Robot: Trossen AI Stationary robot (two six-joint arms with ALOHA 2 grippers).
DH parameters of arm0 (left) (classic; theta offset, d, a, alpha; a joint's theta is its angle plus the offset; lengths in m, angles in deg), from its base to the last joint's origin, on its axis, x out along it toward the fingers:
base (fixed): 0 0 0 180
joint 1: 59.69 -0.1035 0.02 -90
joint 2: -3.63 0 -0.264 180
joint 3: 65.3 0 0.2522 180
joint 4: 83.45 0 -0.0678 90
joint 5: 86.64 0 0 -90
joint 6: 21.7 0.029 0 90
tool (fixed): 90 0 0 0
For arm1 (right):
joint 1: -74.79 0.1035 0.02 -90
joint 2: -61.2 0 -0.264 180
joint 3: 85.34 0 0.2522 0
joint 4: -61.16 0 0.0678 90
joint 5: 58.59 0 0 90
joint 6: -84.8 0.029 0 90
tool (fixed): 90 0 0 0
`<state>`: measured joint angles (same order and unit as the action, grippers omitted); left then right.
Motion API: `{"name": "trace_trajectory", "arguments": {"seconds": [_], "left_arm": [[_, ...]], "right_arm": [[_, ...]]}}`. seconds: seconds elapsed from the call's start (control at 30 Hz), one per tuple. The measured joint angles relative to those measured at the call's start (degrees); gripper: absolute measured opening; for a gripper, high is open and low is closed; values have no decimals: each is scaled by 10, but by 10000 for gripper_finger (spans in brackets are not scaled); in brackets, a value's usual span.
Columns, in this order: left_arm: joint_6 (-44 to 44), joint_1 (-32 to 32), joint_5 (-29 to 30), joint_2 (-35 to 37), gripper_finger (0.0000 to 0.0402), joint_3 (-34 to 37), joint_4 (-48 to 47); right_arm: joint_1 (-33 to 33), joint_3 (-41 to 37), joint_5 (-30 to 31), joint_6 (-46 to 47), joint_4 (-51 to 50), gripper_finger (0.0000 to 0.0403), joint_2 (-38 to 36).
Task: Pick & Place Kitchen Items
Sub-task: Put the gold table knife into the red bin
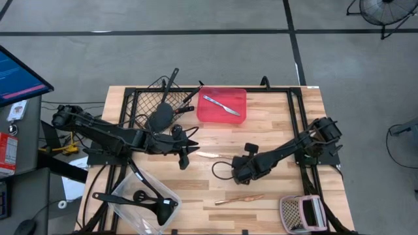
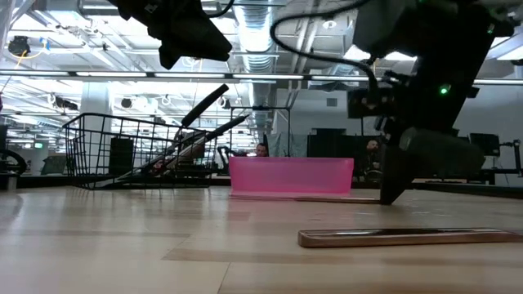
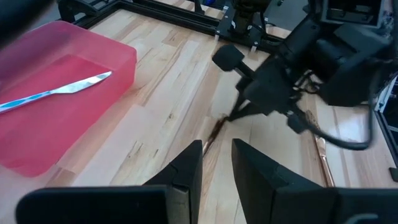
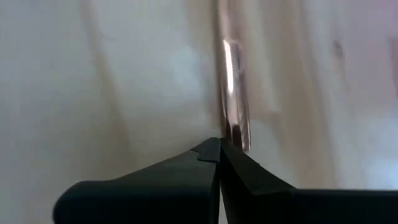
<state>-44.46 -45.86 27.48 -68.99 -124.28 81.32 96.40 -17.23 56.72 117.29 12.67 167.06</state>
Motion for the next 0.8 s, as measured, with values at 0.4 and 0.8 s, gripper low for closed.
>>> {"name": "trace_trajectory", "arguments": {"seconds": [0.4, 0.8], "left_arm": [[0, 0, 0, 0, 74, 0, -1], [-7, 0, 0, 0, 74, 26, -2]], "right_arm": [[-35, -20, 24, -52, -76, 0, -83], [-77, -172, -30, -179, 216, 70, -238]]}}
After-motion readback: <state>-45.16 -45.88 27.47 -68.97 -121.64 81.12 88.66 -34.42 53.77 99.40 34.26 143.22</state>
